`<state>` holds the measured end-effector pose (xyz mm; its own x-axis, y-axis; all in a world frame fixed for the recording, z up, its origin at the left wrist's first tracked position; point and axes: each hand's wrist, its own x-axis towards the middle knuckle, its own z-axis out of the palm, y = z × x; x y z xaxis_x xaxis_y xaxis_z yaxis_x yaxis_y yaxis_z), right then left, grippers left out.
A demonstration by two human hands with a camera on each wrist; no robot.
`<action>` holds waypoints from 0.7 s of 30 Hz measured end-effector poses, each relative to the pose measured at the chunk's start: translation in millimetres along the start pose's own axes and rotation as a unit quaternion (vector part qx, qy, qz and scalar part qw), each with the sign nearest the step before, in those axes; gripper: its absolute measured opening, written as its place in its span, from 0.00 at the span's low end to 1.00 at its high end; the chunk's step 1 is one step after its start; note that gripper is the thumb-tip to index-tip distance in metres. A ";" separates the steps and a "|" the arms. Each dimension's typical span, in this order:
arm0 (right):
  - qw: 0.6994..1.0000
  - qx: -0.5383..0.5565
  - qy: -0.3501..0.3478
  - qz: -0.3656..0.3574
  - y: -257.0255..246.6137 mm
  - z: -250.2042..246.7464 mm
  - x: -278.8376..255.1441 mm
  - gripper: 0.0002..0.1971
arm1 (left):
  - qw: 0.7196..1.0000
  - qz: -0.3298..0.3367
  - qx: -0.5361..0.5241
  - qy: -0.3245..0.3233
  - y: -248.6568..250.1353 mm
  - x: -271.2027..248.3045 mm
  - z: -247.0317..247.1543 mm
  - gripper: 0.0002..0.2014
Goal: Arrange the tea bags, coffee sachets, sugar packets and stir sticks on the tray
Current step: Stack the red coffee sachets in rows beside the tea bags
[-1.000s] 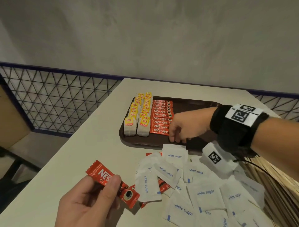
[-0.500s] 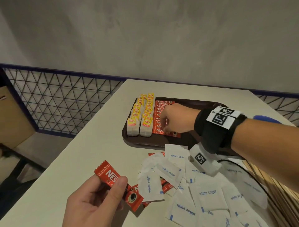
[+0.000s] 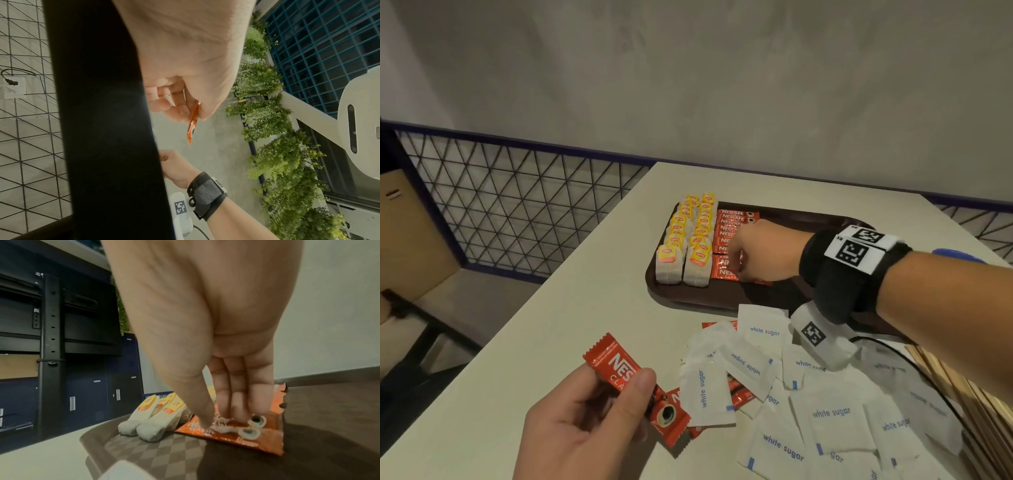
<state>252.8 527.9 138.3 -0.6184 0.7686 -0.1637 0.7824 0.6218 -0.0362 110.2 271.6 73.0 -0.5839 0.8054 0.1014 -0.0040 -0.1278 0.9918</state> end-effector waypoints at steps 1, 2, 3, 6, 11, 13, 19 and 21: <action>1.000 0.008 0.014 -0.002 -0.8 -3.8 -2.9 0.06 | 1.000 0.012 -0.003 -0.004 -2.2 -0.1 -3.9 0.17; 0.999 0.017 0.031 -0.007 -2.9 -9.3 -7.5 0.06 | 1.000 0.021 -0.009 0.002 -5.7 0.9 -6.8 0.16; 0.998 0.021 0.052 -0.016 -6.9 -15.7 -13.5 0.06 | 0.999 0.032 -0.016 -0.001 -2.1 0.9 -5.9 0.15; 0.989 0.107 0.077 -0.067 -30.8 -34.5 -40.6 0.04 | 0.999 0.042 -0.017 -0.001 -0.2 -2.6 -5.7 0.15; 0.928 0.310 -0.114 -0.171 -85.1 -34.5 -93.2 0.09 | 0.998 0.026 -0.052 -0.011 2.8 -7.2 -5.6 0.09; 0.926 0.287 -0.150 -0.194 -98.3 -21.3 -102.2 0.11 | 0.998 0.025 -0.060 -0.017 3.4 -9.6 -6.0 0.09; 0.957 0.229 -0.095 -0.152 -86.4 -8.0 -110.4 0.01 | 0.992 0.072 0.070 -0.073 -13.3 -10.7 -7.9 0.16; 0.966 0.236 -0.062 -0.089 -68.5 -10.1 -113.1 0.03 | 0.932 0.173 0.291 -0.128 -19.4 -13.5 -7.8 0.20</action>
<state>268.4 399.9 169.2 -0.7553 0.6138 -0.2296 0.6292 0.5814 -0.5158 111.9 258.7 51.8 -0.2549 0.8958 0.3642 0.6324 -0.1305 0.7635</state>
